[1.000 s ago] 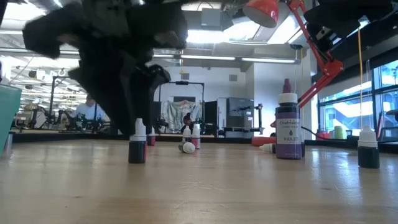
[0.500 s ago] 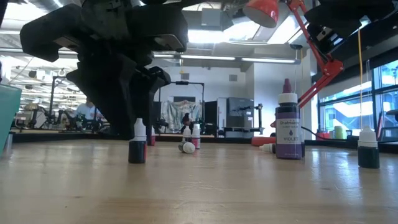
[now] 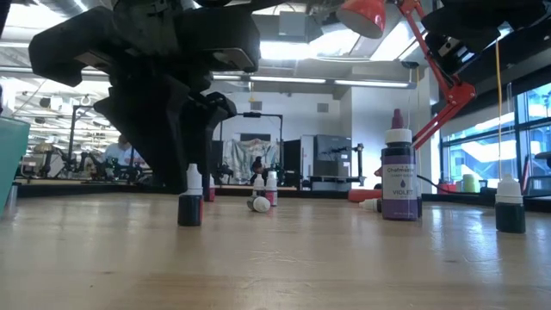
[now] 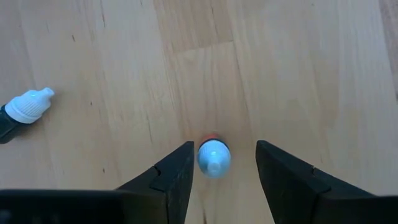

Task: Pick & Place food coloring
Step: Put the orange food coloring into the blue bin

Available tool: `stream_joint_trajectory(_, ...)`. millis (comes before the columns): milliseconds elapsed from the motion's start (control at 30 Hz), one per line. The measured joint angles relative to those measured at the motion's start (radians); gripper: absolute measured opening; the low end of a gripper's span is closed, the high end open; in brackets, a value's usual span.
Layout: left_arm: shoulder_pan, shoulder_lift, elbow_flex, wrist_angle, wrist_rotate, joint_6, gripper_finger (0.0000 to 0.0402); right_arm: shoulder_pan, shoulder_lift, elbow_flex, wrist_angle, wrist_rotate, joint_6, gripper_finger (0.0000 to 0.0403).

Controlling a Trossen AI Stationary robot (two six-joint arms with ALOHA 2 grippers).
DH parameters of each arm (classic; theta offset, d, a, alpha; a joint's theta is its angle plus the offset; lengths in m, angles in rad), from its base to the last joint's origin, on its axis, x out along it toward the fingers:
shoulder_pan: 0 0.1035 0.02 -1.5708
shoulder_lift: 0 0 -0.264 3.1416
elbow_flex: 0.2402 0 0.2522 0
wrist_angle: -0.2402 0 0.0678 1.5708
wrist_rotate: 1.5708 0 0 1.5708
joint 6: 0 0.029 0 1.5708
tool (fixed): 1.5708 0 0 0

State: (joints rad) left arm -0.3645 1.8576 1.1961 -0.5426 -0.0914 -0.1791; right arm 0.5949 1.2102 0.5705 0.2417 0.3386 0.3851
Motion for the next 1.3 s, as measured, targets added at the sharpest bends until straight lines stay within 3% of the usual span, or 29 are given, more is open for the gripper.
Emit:
stream_joint_trajectory(533,0.0,-0.002,0.0,0.0,-0.001,0.0,0.0067,0.0,0.0,0.0,0.0,0.0,0.0,0.0103)
stream_joint_trajectory(867,-0.002,-0.02,-0.001,-0.007,0.035,-0.062,0.0065,0.0,0.0,0.0,-0.002,0.0,0.0,0.0103)
stream_joint_trajectory(1033,-0.014,-0.08,-0.001,-0.024,0.095,-0.103,0.0063,0.0,0.0,0.0,-0.014,0.0,0.0,0.0103)
stream_joint_trajectory(1300,-0.041,-0.229,-0.001,-0.079,0.102,-0.184,0.0063,0.0,0.0,0.0,-0.03,0.0,0.002,0.0104)
